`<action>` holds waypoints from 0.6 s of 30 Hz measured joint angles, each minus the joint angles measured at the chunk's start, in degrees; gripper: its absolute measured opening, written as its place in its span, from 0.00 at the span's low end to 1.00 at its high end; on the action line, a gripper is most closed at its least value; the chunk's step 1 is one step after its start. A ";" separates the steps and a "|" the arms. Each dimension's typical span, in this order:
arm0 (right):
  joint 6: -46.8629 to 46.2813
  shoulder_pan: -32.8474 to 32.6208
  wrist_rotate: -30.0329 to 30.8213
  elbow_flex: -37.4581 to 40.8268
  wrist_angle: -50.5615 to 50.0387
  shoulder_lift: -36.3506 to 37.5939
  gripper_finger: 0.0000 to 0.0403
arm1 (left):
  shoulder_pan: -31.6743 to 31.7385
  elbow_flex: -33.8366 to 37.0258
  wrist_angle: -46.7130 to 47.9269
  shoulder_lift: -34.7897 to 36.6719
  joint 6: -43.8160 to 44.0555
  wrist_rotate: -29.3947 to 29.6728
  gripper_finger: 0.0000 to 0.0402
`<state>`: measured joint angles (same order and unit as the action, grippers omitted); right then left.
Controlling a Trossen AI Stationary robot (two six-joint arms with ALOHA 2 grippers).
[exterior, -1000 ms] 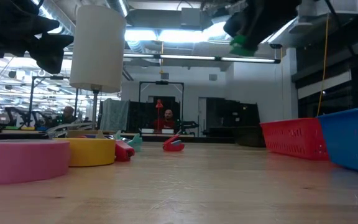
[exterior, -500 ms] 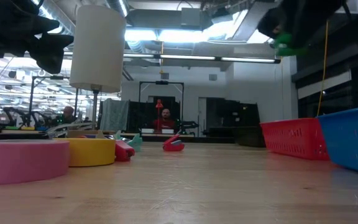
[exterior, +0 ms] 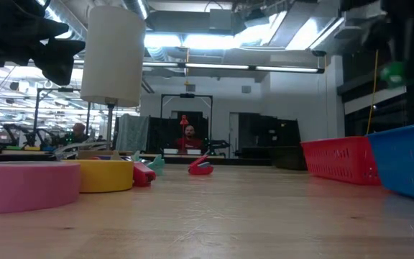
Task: Pick and place Stapler, Stapler remover, tape
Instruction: Put the green stapler into the blue basket
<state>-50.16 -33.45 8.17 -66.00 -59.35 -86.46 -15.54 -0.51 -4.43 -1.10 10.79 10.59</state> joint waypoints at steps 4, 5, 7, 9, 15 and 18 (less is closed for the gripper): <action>-3.34 -1.30 -3.96 5.67 6.45 -0.03 0.18 | 0.01 0.00 0.00 0.00 0.00 0.00 0.42; -3.68 -1.46 -4.95 7.10 8.08 -0.04 0.18 | 0.01 0.01 0.00 -0.01 0.00 0.00 0.42; -3.76 -1.73 -5.80 9.47 12.43 -0.04 0.18 | 0.01 0.01 0.00 0.00 0.00 0.00 0.42; -3.42 -1.73 -6.20 11.25 16.18 -0.04 0.18 | 0.01 0.01 0.00 -0.02 0.00 0.00 0.42; -3.42 -1.71 -6.28 14.25 18.99 -0.04 0.20 | 0.01 0.00 0.00 -0.02 0.00 0.00 0.42; -3.42 -1.69 -6.26 14.84 19.25 -0.04 0.25 | 0.00 0.01 0.00 -0.01 0.00 0.00 0.42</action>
<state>-53.58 -35.14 1.91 -51.15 -40.10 -86.50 -15.54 -0.51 -4.43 -1.12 10.79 10.59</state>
